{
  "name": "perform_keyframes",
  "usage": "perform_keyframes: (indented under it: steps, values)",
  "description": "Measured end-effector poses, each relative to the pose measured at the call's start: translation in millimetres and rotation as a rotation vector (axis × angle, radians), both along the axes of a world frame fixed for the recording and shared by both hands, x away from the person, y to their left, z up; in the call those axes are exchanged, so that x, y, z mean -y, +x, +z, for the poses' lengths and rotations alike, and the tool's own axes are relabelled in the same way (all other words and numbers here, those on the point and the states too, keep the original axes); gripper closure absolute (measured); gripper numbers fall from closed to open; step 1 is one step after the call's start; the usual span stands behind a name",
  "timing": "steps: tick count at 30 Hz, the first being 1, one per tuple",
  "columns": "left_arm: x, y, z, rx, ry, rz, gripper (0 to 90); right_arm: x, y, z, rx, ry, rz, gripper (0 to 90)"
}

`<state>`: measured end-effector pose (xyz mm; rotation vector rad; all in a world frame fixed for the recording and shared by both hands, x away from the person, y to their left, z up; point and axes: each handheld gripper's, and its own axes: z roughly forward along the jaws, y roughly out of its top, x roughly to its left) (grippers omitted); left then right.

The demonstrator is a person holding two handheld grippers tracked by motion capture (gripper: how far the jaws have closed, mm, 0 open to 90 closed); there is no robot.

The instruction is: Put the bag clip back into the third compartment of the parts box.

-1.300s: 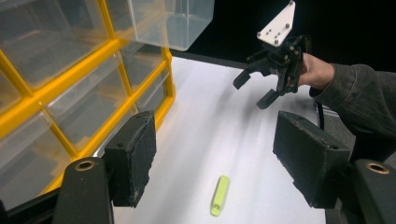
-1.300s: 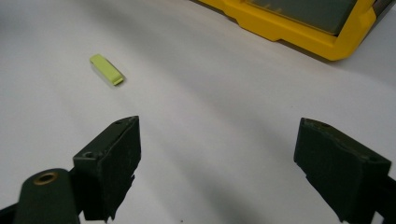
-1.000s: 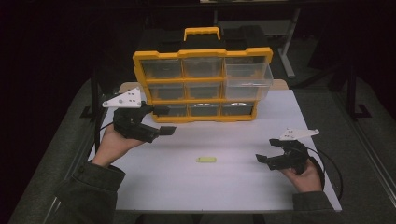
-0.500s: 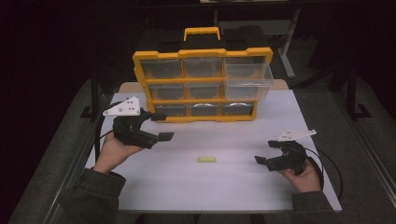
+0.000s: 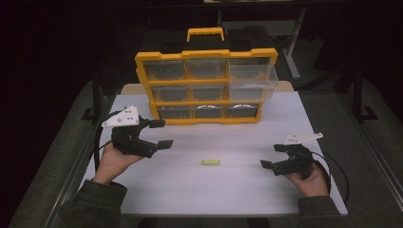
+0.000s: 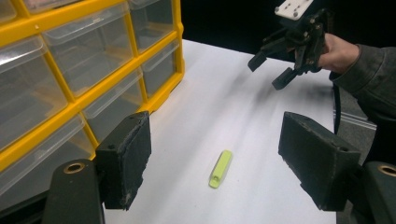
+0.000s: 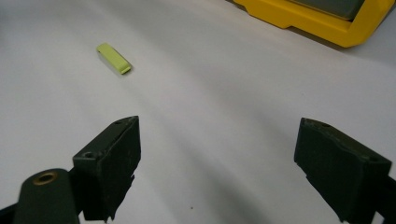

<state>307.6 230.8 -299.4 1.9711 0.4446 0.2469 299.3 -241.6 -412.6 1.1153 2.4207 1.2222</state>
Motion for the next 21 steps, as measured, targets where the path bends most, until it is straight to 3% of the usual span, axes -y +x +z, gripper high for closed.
perform_keyframes:
  steps: [11,13,17,21]
  values:
    - [-3.4,-2.1,-20.7,-0.01,0.019,0.034,23.7,0.5,2.1,-1.3,-0.01,0.015,0.012,13.6]
    - [-3.3,-3.3,-26.5,-0.025,0.015,0.038,23.9,-0.1,2.3,-0.1,-0.037,0.025,0.01,13.6]
    - [-3.2,-4.7,-37.4,-0.04,0.03,0.047,24.0,-2.5,3.5,1.3,-0.022,0.023,0.029,13.6]
    - [-3.8,-7.3,-47.3,-0.059,0.019,0.058,23.9,-7.1,5.3,5.4,-0.055,0.026,0.05,13.7]
